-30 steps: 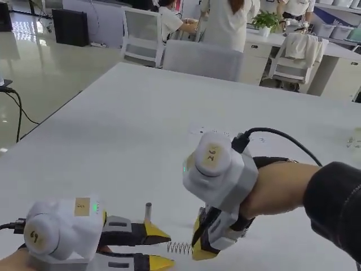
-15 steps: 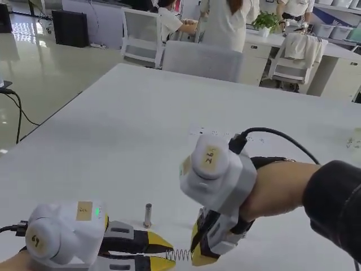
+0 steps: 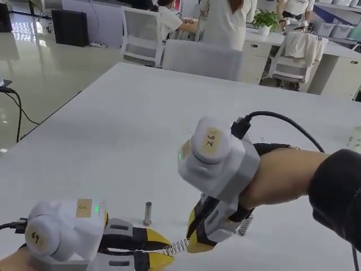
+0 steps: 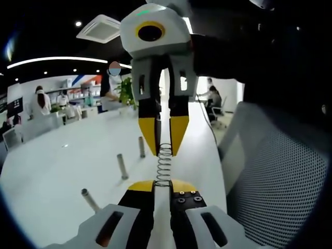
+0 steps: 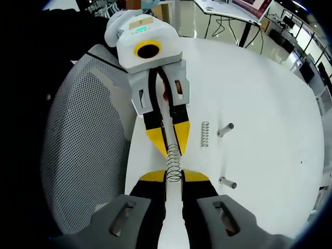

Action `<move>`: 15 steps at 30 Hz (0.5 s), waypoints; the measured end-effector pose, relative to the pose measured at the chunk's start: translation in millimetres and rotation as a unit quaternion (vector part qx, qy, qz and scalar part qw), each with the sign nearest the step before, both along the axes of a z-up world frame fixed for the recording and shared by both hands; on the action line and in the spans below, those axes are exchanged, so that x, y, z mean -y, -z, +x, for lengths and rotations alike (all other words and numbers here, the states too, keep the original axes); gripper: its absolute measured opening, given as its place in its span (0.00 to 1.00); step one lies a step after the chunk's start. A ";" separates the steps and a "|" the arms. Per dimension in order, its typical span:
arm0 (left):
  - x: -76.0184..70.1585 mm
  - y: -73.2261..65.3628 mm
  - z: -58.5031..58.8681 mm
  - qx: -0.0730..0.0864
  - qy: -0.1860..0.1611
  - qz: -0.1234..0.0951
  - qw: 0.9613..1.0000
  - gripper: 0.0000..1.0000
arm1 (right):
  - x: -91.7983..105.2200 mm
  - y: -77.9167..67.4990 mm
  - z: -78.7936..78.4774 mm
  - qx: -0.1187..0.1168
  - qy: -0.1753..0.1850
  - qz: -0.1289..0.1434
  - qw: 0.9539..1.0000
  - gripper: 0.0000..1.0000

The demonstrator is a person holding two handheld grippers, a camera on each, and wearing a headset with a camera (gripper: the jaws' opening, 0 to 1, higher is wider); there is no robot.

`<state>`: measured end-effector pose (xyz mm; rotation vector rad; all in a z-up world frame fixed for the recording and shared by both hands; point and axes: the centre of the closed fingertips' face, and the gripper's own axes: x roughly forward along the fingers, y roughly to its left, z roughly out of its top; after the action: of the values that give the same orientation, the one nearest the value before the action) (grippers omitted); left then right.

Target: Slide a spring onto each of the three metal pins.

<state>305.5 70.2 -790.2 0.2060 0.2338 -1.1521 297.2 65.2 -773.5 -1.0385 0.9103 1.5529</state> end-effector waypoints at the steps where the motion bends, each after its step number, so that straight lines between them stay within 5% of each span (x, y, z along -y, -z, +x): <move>1: 0.0 0.0 0.1 0.000 0.000 0.000 1.000 0.02 | -1.1 -1.4 -0.1 0.002 -0.001 0.002 1.000 0.08; 15: 0.2 -0.8 -0.1 0.000 -0.003 -0.001 1.000 0.02 | -20.6 -13.1 -3.3 0.023 -0.015 0.026 0.999 0.08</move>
<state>305.4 70.0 -789.4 0.2042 0.2337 -1.1456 293.9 85.8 -760.5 -1.0500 0.8231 1.5633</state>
